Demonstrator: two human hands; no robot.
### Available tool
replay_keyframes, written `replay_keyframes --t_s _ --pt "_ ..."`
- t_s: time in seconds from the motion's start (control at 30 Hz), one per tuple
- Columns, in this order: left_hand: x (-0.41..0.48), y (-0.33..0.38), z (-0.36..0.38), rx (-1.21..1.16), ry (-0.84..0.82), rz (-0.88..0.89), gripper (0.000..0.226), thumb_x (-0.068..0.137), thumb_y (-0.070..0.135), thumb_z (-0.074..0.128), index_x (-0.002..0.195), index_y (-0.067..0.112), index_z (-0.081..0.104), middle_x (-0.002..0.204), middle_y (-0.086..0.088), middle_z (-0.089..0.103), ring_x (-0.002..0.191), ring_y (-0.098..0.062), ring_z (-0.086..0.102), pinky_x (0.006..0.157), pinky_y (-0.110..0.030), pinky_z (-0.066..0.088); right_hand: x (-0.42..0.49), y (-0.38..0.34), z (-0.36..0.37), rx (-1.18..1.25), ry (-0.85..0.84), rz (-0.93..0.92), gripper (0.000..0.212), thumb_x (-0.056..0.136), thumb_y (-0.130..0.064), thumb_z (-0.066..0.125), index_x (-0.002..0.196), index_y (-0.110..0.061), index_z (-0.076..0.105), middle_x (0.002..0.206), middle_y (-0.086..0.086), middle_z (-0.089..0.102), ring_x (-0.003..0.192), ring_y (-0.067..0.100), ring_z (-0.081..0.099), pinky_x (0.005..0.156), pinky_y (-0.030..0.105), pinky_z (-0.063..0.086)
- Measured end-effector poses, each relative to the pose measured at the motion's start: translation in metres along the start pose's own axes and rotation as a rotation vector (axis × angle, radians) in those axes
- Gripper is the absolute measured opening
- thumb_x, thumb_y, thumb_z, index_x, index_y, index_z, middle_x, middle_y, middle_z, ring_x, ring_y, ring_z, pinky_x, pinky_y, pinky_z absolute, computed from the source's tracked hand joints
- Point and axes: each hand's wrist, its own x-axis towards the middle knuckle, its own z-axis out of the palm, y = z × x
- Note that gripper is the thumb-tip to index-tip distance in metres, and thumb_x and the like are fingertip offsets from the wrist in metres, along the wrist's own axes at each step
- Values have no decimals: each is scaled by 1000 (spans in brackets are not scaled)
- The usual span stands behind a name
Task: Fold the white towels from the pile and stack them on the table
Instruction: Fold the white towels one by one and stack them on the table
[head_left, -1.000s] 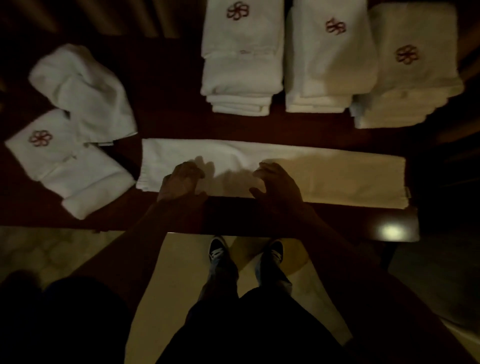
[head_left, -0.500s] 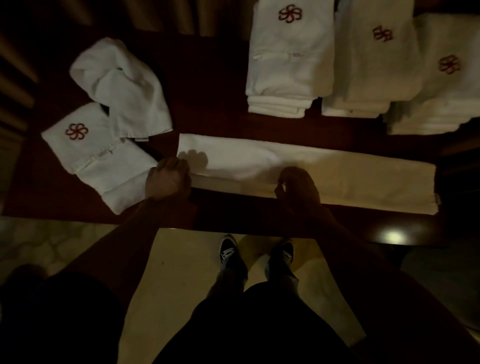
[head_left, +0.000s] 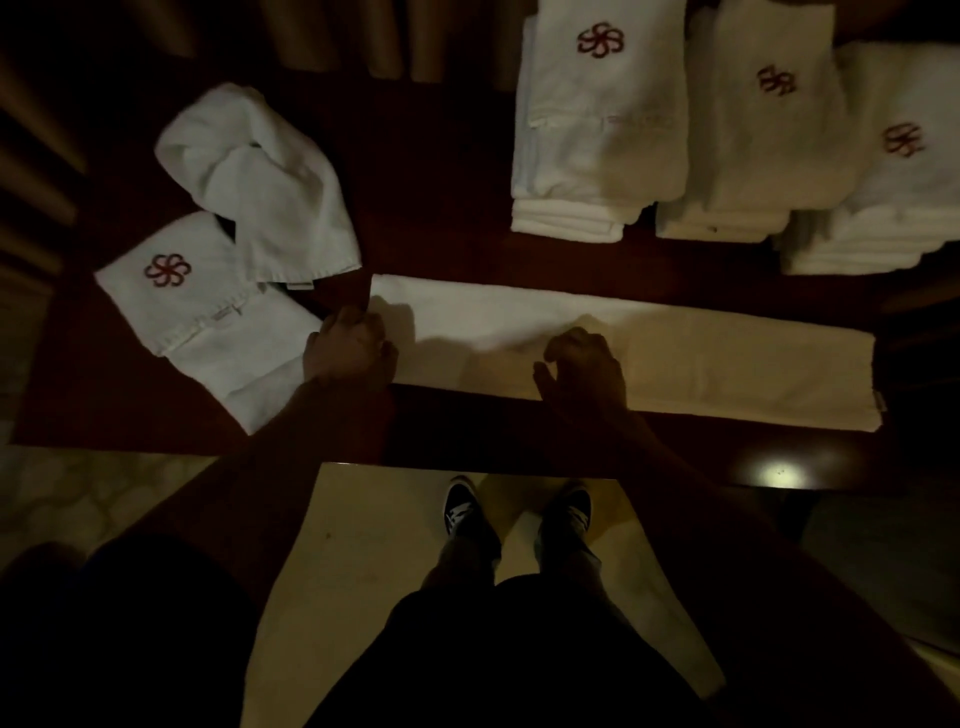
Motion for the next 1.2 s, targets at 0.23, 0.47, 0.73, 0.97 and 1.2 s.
replay_keyframes --t_s 0.23,0.47,0.73,0.97,1.2 --pt "29 -22 -3 -164 43 -11 38 88 35 64 118 11 59 124 -13 57 114 -37 55 86 -49 51 21 -76 28 72 -17 -187 24 95 -30 62 109 -12 65 116 8 61 114 27 52 87 40 50" --pt "64 -29 1 -315 6 -51 48 92 39 57 131 12 60 121 -16 63 112 -35 57 97 -44 48 31 -131 63 90 -17 -321 31 87 -31 72 109 -10 67 116 11 62 108 31 56 80 43 54" --pt "76 -29 5 -397 43 -34 12 84 26 65 77 18 61 95 -13 61 93 -30 59 84 -36 48 38 -149 90 36 23 -274 20 74 -15 75 91 -8 68 103 13 67 98 40 60 65 43 55" --pt "77 -12 -9 -540 34 -113 19 93 14 59 111 12 59 106 -8 66 100 -26 63 81 -25 42 34 -140 60 73 83 -218 23 84 -29 65 97 -10 66 101 8 62 94 29 58 67 36 48" --pt "73 51 -42 -763 142 -115 14 94 12 61 108 12 61 108 5 61 100 -9 57 75 -1 39 19 -115 31 371 358 -114 11 83 -15 62 78 -7 55 77 5 54 70 23 51 57 42 47"
